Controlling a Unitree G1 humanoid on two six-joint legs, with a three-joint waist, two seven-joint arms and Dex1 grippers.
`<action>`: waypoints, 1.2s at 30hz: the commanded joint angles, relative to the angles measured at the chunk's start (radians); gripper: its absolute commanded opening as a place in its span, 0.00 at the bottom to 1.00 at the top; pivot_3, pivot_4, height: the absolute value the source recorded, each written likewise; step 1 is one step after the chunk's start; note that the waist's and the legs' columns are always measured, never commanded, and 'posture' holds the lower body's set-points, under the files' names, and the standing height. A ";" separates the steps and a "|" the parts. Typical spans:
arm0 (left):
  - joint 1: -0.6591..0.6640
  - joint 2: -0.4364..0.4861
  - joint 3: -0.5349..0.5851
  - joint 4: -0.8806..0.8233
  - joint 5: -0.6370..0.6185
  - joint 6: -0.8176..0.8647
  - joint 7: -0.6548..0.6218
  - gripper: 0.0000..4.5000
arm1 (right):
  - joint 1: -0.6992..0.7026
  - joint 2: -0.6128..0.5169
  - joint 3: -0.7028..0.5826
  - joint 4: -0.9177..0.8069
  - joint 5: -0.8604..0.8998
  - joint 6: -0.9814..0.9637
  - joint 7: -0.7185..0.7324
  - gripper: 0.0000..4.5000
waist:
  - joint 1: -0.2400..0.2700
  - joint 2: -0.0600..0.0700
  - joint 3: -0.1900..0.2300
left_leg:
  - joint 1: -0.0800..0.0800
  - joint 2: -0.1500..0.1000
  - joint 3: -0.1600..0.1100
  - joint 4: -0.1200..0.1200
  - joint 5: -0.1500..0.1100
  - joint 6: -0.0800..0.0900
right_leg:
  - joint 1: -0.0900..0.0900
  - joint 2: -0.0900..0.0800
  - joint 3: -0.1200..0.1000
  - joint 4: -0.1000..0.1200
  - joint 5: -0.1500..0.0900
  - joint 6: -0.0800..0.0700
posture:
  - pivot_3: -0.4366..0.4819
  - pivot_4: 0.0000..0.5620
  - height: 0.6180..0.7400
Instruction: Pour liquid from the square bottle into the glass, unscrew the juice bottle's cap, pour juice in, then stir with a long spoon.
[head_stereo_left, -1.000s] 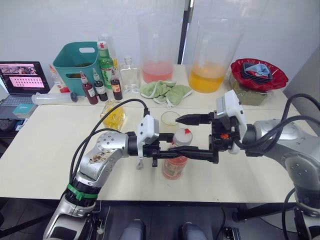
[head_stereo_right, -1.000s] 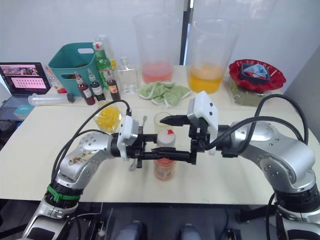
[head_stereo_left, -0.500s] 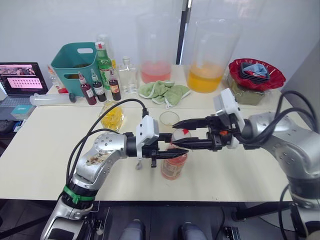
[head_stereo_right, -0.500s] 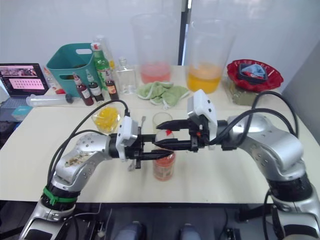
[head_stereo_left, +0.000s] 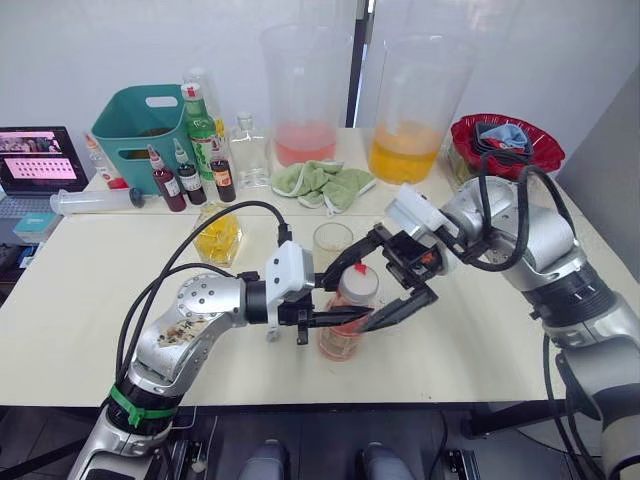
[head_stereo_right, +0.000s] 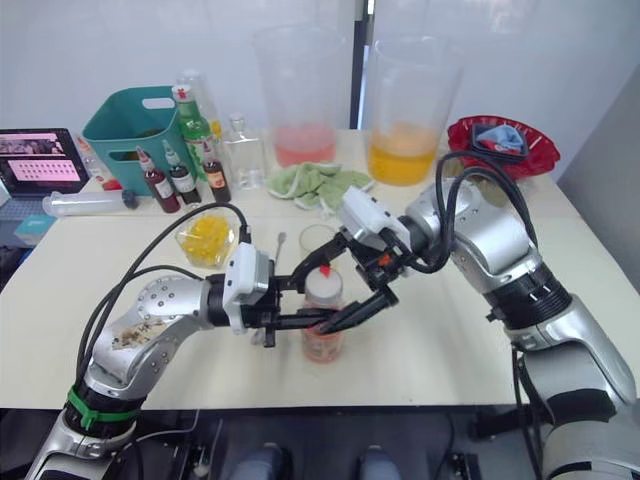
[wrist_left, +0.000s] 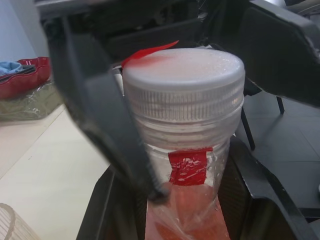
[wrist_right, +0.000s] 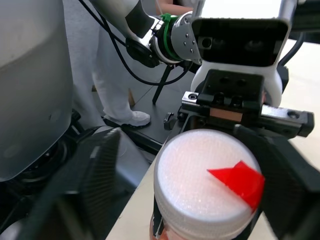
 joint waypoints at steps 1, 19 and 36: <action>0.014 0.010 -0.032 0.003 0.007 0.027 -0.003 0.33 | -0.039 -0.016 -0.056 0.001 0.045 0.016 0.046 0.99 | 0.000 0.000 0.000 | 0.000 0.000 0.000 0.000 0.000 0.000 | 0.000 0.000 0.000 0.000 0.000 0.000 | 0.48 0.27 1.00; -0.103 -0.050 -0.043 0.233 -0.015 -0.027 -0.132 0.33 | 0.415 -0.028 -0.547 -0.529 0.126 0.403 -0.635 0.99 | 0.025 0.000 0.000 | -0.001 -0.001 0.001 0.001 0.000 0.000 | 0.001 0.000 0.000 -0.001 0.000 0.000 | 0.48 0.27 1.00; -0.100 -0.062 -0.038 0.219 -0.007 -0.023 -0.137 0.33 | 0.481 0.031 -0.536 -0.605 0.155 0.445 -0.746 0.38 | 0.023 0.000 0.000 | -0.001 -0.001 0.001 0.002 0.000 0.000 | 0.002 0.000 0.000 -0.001 0.000 0.000 | 0.48 0.27 1.00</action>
